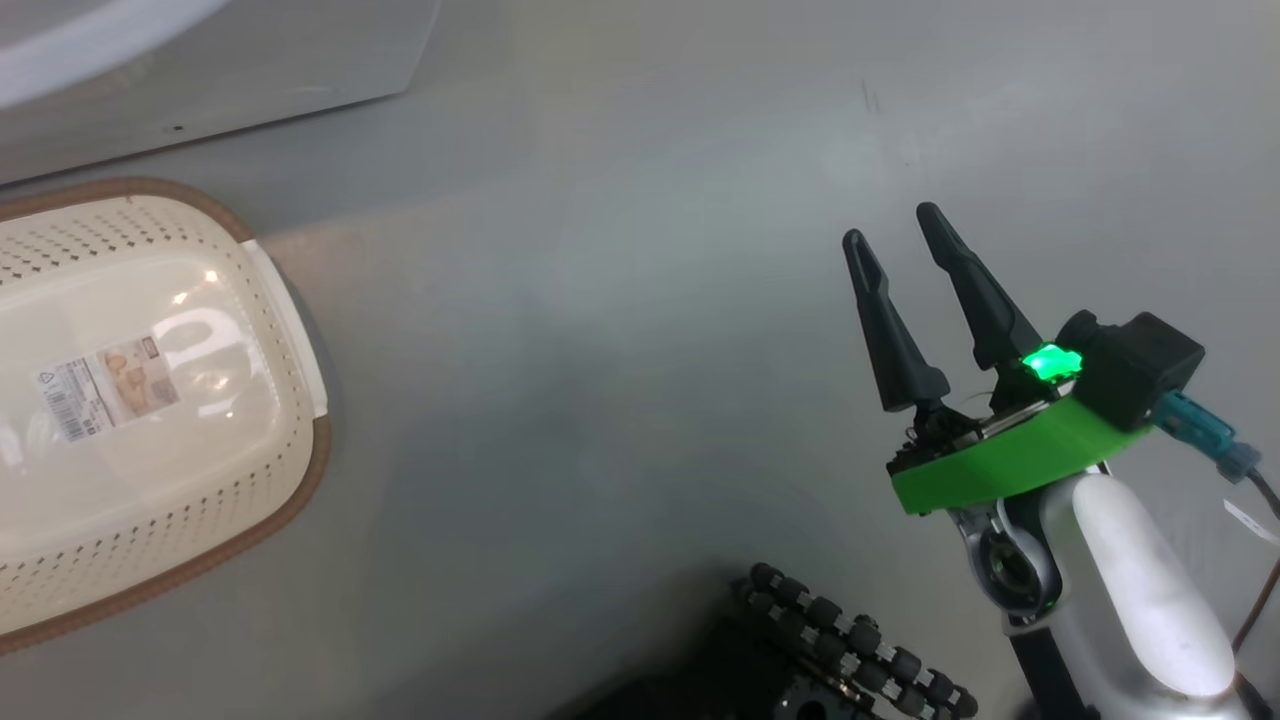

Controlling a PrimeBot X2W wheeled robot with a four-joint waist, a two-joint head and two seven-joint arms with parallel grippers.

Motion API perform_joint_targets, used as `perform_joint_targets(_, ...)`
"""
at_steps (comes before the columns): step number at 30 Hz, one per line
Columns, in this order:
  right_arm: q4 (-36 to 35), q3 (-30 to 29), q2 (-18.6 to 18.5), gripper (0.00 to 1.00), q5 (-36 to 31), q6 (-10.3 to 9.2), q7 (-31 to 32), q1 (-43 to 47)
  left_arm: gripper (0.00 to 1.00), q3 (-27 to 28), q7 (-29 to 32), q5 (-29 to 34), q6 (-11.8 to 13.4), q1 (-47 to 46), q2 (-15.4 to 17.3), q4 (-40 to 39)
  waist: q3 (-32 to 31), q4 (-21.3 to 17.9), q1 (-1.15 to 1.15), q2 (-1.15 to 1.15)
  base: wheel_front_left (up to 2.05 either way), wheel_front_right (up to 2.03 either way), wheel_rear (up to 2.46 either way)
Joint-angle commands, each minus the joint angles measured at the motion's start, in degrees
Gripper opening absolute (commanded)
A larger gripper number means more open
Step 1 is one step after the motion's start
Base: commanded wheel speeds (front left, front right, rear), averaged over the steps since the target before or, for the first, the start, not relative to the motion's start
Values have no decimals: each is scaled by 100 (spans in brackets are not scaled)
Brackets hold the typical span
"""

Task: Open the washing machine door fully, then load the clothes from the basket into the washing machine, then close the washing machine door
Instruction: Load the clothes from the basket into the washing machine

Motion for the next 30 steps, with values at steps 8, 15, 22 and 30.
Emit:
perform_joint_targets(8,-147,117,-64,100,127,-16,-38,12,0,31,-461,184,-15,-659,418,360,185,-127,0,0,0,0,0)
perform_joint_targets(15,-118,112,-64,100,145,-16,-38,-32,100,58,-165,8,25,-689,295,874,251,-96,0,0,0,0,0)
perform_joint_targets(22,-120,63,-64,100,145,-16,-38,-94,100,-77,-224,36,83,-605,159,983,227,2,0,0,0,0,0)
perform_joint_targets(30,-84,-57,-64,100,38,-16,-38,-65,100,-61,-406,-94,268,-199,-39,813,29,163,0,0,0,0,0)
